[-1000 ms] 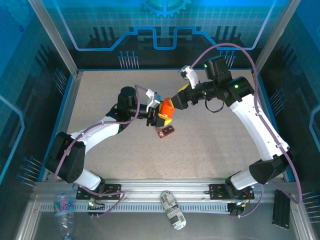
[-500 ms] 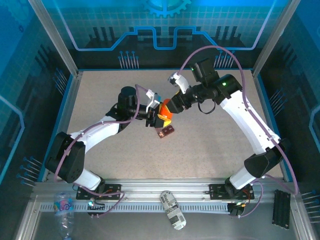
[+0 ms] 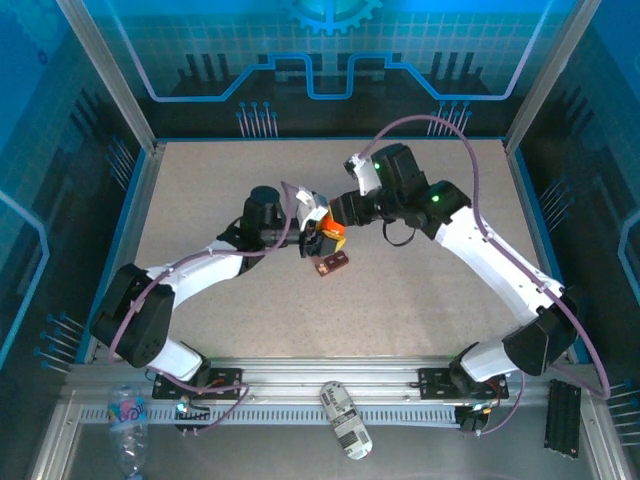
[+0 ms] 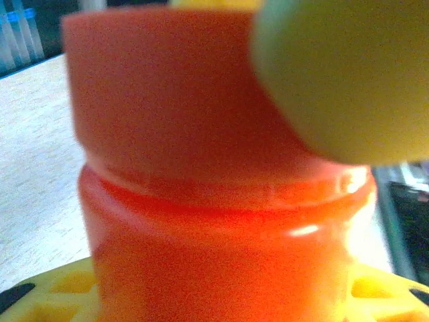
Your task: Sort the pills into containers
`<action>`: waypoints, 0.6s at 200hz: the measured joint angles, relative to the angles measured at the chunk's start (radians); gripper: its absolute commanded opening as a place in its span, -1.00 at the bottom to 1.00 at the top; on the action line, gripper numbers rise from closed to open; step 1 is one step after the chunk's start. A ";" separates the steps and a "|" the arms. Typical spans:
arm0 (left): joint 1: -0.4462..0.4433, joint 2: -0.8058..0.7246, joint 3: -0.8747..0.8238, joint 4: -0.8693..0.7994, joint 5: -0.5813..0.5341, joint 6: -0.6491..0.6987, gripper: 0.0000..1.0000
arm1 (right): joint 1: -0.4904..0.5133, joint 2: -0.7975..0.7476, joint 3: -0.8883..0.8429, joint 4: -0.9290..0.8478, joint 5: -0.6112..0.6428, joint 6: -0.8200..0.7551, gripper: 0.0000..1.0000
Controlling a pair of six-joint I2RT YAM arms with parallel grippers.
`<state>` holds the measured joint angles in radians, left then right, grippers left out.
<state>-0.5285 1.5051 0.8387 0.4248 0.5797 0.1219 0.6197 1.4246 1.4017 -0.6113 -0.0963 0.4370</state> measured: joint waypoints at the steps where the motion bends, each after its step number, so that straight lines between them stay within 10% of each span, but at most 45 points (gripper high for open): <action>1: -0.002 0.000 -0.002 0.002 -0.006 0.000 -1.00 | 0.000 -0.002 -0.006 0.006 0.005 0.010 -0.29; 56: -0.033 0.016 -0.038 0.185 -0.194 -0.031 -1.00 | -0.035 0.010 -0.027 0.116 0.030 0.119 0.50; 120: 0.077 0.019 0.013 0.263 0.165 -0.120 -1.00 | -0.220 -0.095 0.054 0.029 -0.307 -0.107 0.71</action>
<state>-0.4519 1.5246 0.8513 0.6876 0.7448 0.0021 0.3992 1.3293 1.4555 -0.5823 -0.4038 0.3302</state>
